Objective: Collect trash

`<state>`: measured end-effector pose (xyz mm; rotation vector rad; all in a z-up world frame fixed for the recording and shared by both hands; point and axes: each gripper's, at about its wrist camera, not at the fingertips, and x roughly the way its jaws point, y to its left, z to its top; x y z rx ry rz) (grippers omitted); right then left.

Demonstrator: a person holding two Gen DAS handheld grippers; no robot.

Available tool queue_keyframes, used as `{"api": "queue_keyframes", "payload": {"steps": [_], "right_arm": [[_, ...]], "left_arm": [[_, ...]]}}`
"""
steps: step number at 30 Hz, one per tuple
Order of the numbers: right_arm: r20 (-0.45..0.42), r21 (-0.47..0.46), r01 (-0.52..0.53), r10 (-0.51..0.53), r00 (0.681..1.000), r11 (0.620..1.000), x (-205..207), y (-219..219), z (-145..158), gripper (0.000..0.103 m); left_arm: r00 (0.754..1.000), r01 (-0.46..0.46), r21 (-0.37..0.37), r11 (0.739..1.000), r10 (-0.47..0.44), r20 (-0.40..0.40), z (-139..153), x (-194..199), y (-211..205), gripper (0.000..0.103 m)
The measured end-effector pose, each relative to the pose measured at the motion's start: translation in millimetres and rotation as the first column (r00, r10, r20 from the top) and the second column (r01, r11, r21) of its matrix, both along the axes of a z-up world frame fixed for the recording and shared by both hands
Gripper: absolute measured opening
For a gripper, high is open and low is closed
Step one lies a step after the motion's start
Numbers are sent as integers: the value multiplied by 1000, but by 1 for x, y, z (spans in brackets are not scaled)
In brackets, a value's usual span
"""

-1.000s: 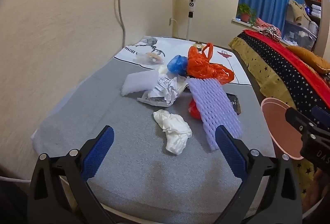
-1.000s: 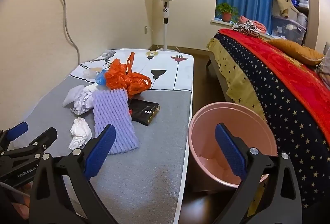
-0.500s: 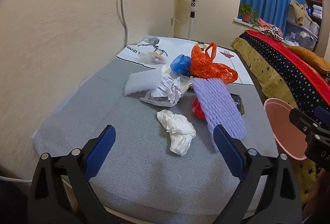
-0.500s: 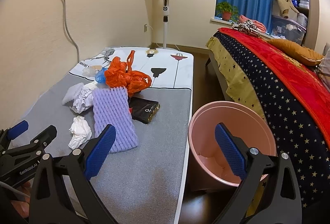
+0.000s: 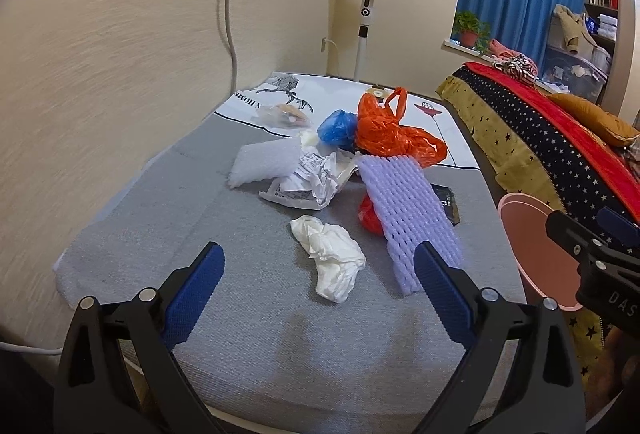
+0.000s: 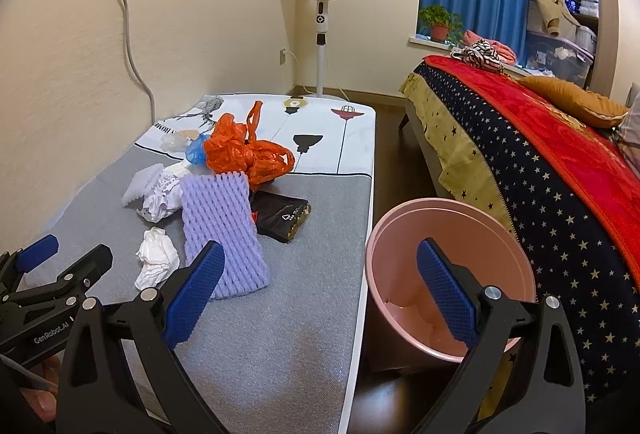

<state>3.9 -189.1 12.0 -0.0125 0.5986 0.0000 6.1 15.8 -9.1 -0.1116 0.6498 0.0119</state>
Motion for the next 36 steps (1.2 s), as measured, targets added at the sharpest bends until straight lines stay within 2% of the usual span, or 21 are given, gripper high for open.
{"api": "queue_keyframes", "payload": {"steps": [20,36], "right_arm": [[-1,0,-3,3,1000,1000,2,3,1,95],[0,9,-15,15,1000,1000,1,3,2,85]], "left_arm": [[1000,6,-8,1000,-6,-1,2,-2,1,90],[1000,12,-19,1000,-12,-2,3,-3,-1,80]]}}
